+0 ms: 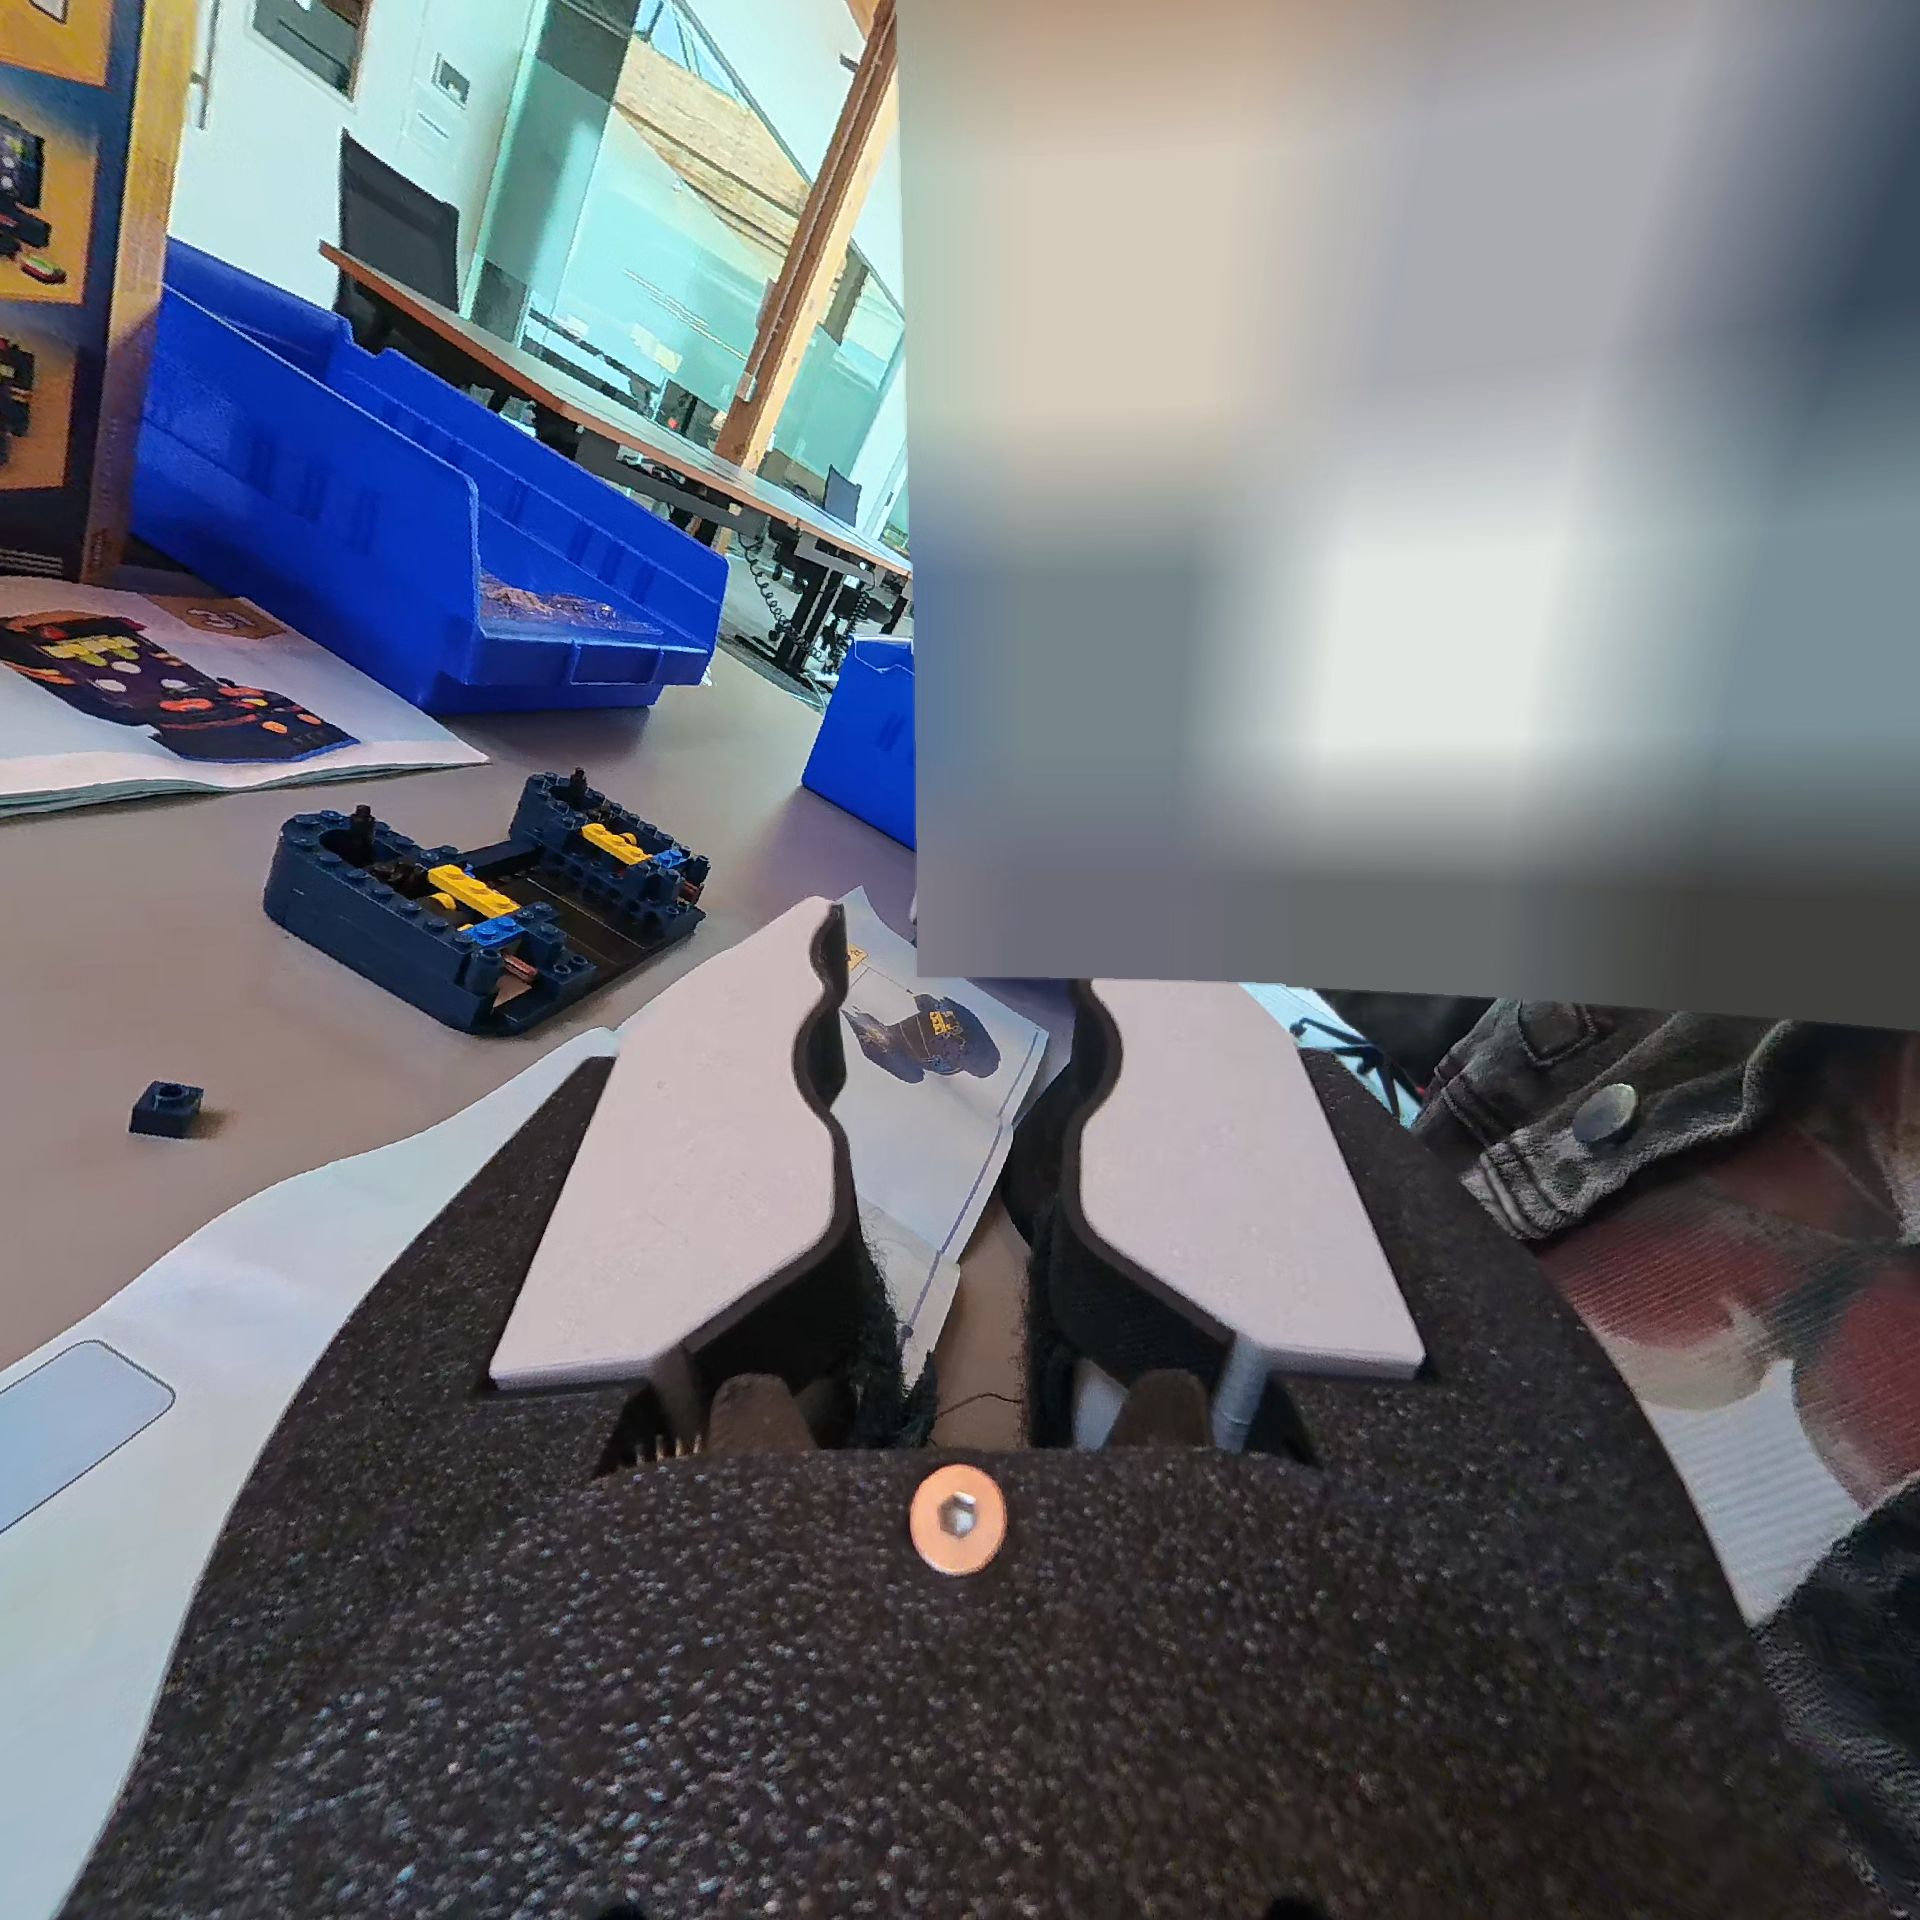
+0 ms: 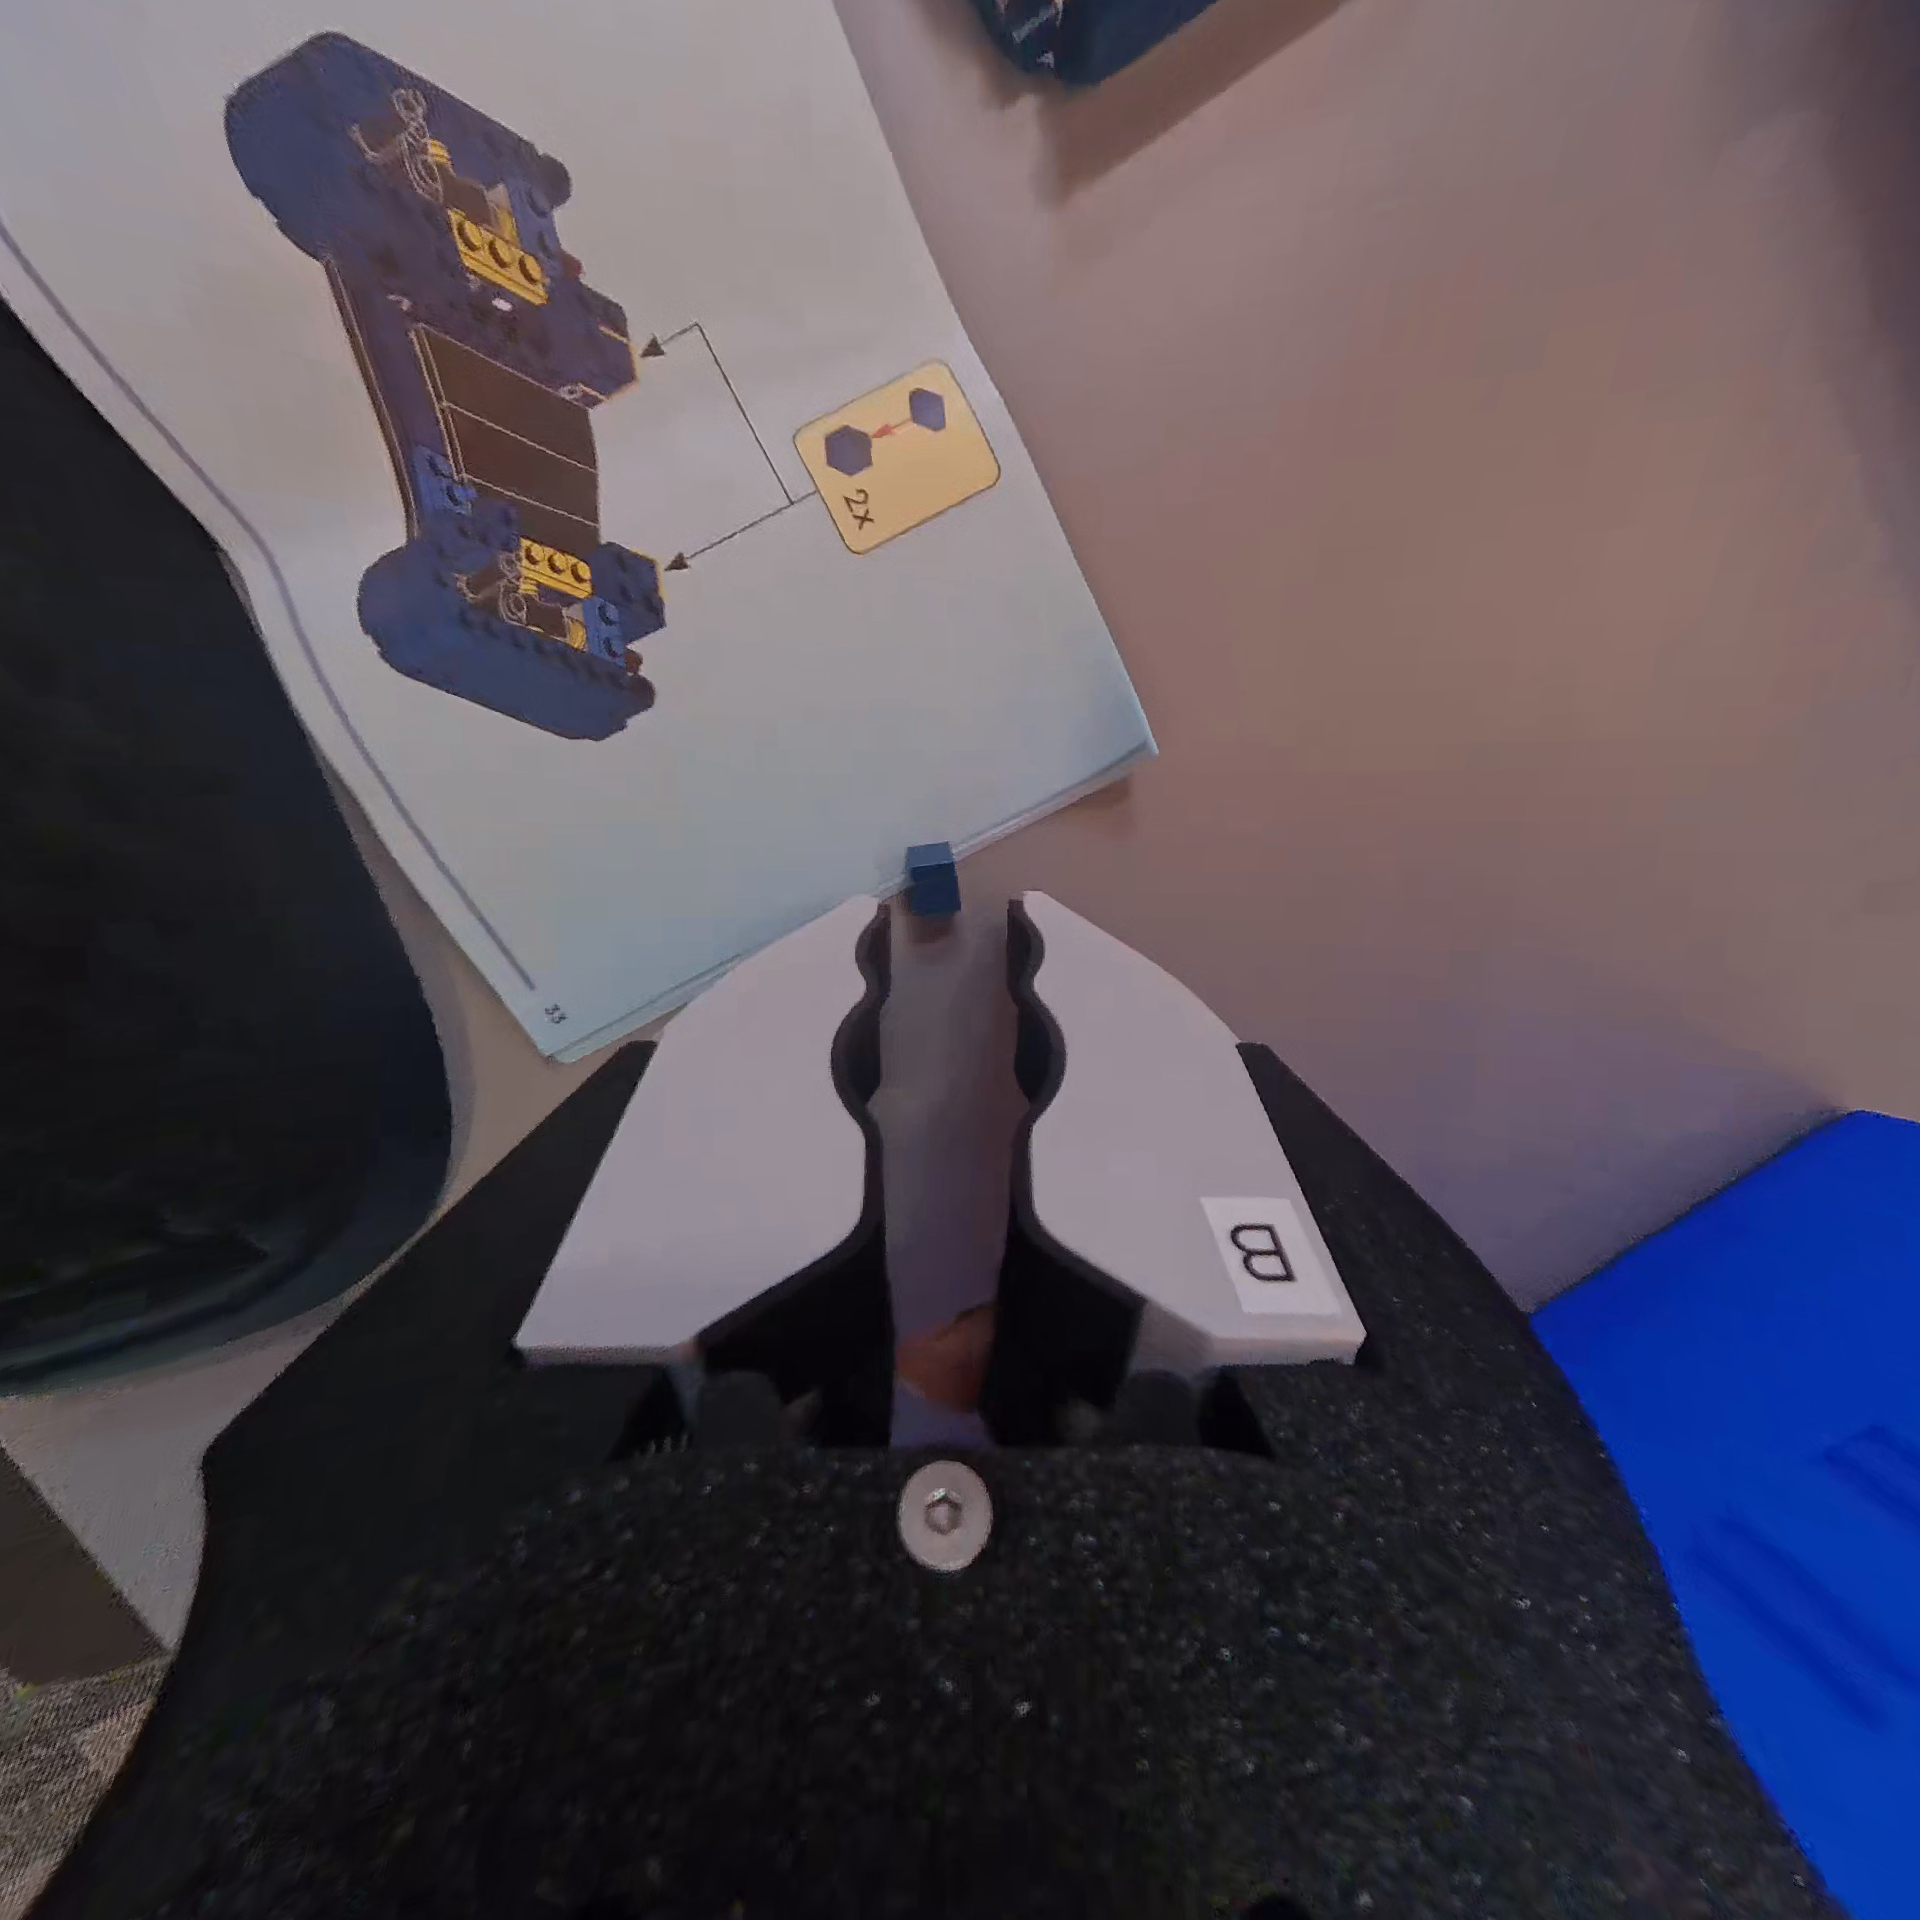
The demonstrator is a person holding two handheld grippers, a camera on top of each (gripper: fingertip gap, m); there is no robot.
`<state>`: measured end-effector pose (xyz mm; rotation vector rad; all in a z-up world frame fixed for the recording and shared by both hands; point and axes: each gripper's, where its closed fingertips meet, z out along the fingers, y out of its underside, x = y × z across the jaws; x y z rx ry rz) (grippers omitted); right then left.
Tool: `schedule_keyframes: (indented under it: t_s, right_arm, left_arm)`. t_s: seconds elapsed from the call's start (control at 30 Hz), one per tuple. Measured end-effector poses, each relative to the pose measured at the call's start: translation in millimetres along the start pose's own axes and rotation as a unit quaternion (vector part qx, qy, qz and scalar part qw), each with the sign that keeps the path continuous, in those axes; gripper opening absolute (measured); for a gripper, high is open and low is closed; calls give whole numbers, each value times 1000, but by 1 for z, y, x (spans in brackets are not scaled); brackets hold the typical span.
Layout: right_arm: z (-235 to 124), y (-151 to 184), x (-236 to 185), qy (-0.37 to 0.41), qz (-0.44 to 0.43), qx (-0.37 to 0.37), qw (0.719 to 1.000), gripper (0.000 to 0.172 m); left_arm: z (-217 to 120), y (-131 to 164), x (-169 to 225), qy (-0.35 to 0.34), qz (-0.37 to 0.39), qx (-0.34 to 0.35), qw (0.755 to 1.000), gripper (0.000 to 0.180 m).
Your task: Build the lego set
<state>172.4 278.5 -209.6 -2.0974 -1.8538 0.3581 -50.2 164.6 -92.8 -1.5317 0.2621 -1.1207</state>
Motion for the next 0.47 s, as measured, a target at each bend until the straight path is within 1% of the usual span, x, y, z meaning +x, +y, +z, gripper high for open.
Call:
schedule_keyframes:
  t_s: [0.03, 0.07, 0.13, 0.17, 0.2, 0.23, 0.3, 0.37, 0.4, 0.47]
  right_arm:
    - [3, 0, -1, -5, 3, 8, 1000, 16]
    - [5, -1, -2, -7, 6, 18, 1000, 8]
    - [3, -8, -4, -10, 19, 52, 998, 8]
    - [-1, -16, -6, -17, 39, 82, 996, 8]
    - [-7, -28, -9, -29, 65, 126, 989, 8]
    - [-16, -45, -15, -52, 98, 181, 977, 8]
    - [-37, -84, -35, -123, 152, 293, 936, 7]
    - [-58, -123, -66, -211, 168, 381, 884, 7]
    - [-65, -140, -85, -266, 171, 409, 856, 8]
    - [-74, -167, -123, -381, 175, 435, 797, 7]
  left_arm:
    - [1, 1, 1, 2, 3, -3, 1000, 40]
    - [1, 2, 2, 5, 6, -7, 1000, 40]
    - [3, 3, 6, 11, 17, -13, 1000, 40]
    - [4, 4, 8, 14, 24, -16, 999, 40]
    - [4, 5, 10, 17, 34, -19, 999, 40]
    - [6, 5, 13, 20, 47, -22, 998, 40]
    - [9, 8, 20, 24, 86, -32, 995, 41]
    - [13, 13, 27, 24, 145, -48, 988, 43]
    - [15, 14, 32, 23, 181, -55, 982, 44]
    - [18, 16, 43, 23, 260, -64, 963, 45]
